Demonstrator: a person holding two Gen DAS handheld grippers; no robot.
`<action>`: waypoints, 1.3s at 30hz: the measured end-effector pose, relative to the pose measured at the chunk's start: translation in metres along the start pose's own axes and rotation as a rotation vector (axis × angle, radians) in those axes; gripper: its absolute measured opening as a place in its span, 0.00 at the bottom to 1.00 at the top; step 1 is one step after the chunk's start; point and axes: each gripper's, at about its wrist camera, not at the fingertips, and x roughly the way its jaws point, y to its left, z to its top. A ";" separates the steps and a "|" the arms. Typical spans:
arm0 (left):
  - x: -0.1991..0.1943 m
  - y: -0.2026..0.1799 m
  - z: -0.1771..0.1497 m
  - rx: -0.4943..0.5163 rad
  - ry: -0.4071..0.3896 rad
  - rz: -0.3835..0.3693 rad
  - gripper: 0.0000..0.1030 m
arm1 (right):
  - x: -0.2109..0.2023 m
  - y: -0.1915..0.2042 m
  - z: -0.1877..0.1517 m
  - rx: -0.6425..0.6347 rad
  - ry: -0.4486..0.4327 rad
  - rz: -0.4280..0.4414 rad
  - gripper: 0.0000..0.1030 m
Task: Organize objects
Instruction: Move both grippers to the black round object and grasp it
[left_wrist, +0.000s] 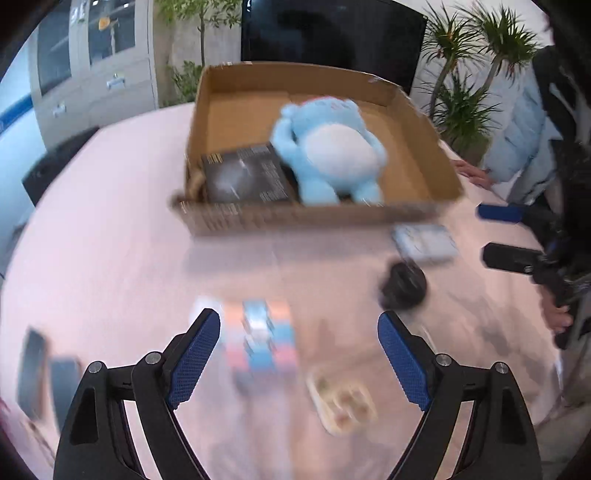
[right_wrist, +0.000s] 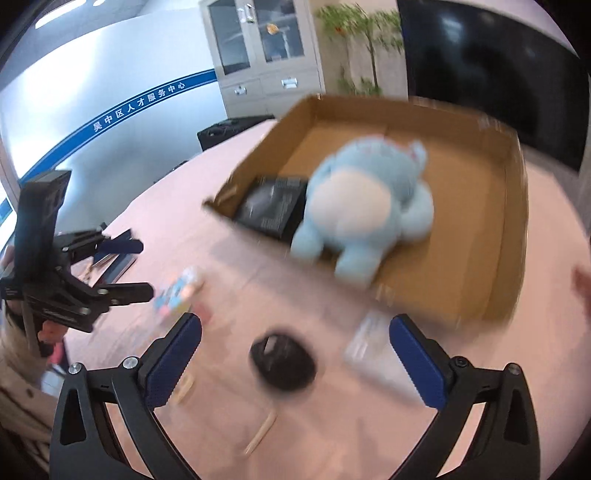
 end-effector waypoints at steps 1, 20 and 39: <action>-0.001 -0.004 -0.015 -0.002 0.015 0.011 0.85 | 0.000 0.002 -0.009 0.011 0.008 0.008 0.99; 0.061 -0.064 -0.008 -0.026 0.165 -0.117 0.79 | 0.081 -0.004 -0.039 0.134 0.134 -0.037 0.79; 0.102 -0.082 0.028 0.035 0.295 -0.208 0.74 | 0.079 -0.020 -0.060 0.054 0.180 0.090 0.55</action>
